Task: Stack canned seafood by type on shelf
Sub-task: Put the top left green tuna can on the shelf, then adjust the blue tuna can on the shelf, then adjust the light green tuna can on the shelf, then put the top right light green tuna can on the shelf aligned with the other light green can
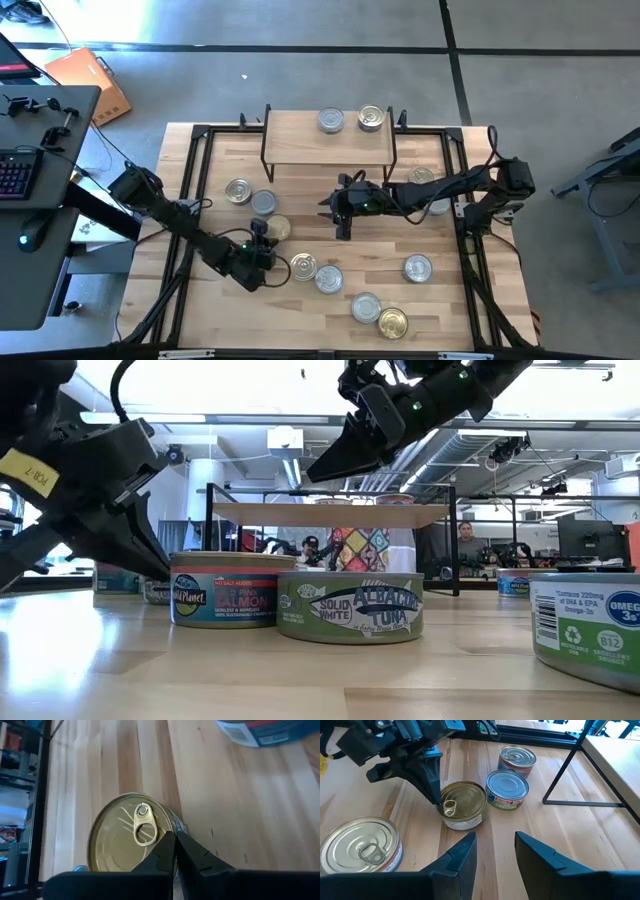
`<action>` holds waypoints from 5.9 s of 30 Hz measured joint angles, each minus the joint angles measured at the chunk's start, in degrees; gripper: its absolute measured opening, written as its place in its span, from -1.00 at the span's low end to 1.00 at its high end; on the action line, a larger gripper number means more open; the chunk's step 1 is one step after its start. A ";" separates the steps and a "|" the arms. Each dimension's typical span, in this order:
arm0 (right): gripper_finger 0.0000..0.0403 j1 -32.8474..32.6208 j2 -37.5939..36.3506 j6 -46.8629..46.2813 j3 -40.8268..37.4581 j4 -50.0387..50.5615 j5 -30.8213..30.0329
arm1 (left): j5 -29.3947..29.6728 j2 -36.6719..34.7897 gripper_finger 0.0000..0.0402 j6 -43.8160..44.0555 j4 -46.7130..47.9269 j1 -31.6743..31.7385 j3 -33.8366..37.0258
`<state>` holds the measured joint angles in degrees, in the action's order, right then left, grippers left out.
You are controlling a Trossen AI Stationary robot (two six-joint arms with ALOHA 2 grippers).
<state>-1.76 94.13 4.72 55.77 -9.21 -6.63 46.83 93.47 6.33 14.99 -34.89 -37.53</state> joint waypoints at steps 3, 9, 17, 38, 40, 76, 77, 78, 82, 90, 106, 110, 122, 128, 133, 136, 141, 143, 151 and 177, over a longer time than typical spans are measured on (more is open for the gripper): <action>-0.38 0.00 0.00 0.00 0.00 0.07 0.01 | 1.13 0.00 -1.00 0.02 2.98 0.00 -2.04; -0.38 -0.41 0.00 -0.34 0.00 0.44 0.00 | 5.41 -0.26 -1.00 0.98 8.49 0.00 -5.34; -0.38 -3.55 0.00 -3.47 -0.54 3.41 0.20 | 8.50 -7.60 -1.00 -2.26 13.49 1.22 -9.51; -0.38 -6.56 0.00 -5.89 -8.31 -9.97 0.21 | -29.60 -17.61 -1.00 -41.63 4.98 53.54 -19.76; -0.38 -6.54 0.00 -5.83 -8.31 -9.96 0.22 | -31.53 -16.00 -1.00 -42.97 3.73 57.08 -19.76; -0.38 -4.27 -0.02 -10.33 -7.83 -9.54 -0.11 | -28.06 -15.84 -0.26 -45.91 -4.35 63.15 -19.73; -0.38 -4.11 -0.22 -10.60 -7.09 -8.81 -0.39 | -28.09 -16.49 -0.25 -43.06 -4.67 62.89 -19.74; -0.38 -3.78 -0.73 -10.72 -6.11 -7.21 -0.73 | -28.13 -17.16 -0.25 -40.22 -4.33 62.50 -19.74; -0.38 -1.49 -3.86 -9.80 0.70 7.04 -7.59 | -28.17 -18.98 -0.29 -32.50 -2.65 60.09 -19.31; -0.41 8.36 -5.95 -6.93 18.94 40.97 -14.38 | -28.65 -20.41 -0.41 -32.13 -6.27 52.32 -13.85; -0.79 35.59 -4.37 -9.52 20.25 37.06 -6.76 | -30.11 -20.73 -0.45 -32.37 -14.79 51.21 -7.39; -0.84 38.15 -3.66 -8.76 20.24 37.46 -6.63 | -30.01 -21.22 -0.45 -30.11 -12.36 51.21 -7.39; -0.84 40.04 -3.83 -7.31 20.26 42.33 -6.89 | -29.99 -21.49 -0.45 -27.54 -13.00 49.80 -7.39; -0.84 38.99 -5.38 -6.02 20.25 38.14 -5.14 | -27.20 -23.86 -0.45 -28.30 -14.04 48.49 -7.39; -0.84 36.32 -4.59 -4.20 20.33 29.59 3.60 | -24.02 -29.09 -0.45 -28.95 -14.19 47.19 -7.39; -0.84 34.51 -1.65 -2.43 20.35 24.66 8.23 | -23.93 -32.01 -0.45 -28.98 -13.96 47.15 -7.40; -0.84 32.96 4.55 -0.62 20.35 17.42 8.63 | -23.89 -34.34 -0.45 -28.58 -12.13 48.03 -7.44; -0.84 33.13 6.29 -0.60 20.31 16.14 7.54 | -23.88 -34.25 -0.45 -27.67 -11.50 48.34 -7.44; -0.84 33.24 6.58 -0.73 20.31 17.80 3.37 | -23.89 -33.74 -0.45 -26.01 -10.29 48.81 -7.42; -0.84 9.92 -0.52 5.84 17.61 11.99 3.33 | -25.47 -34.49 -0.45 -31.06 -7.00 41.13 -7.43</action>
<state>8.16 93.60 10.56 73.38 2.78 -3.30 21.36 58.98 -24.74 7.99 6.23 -44.97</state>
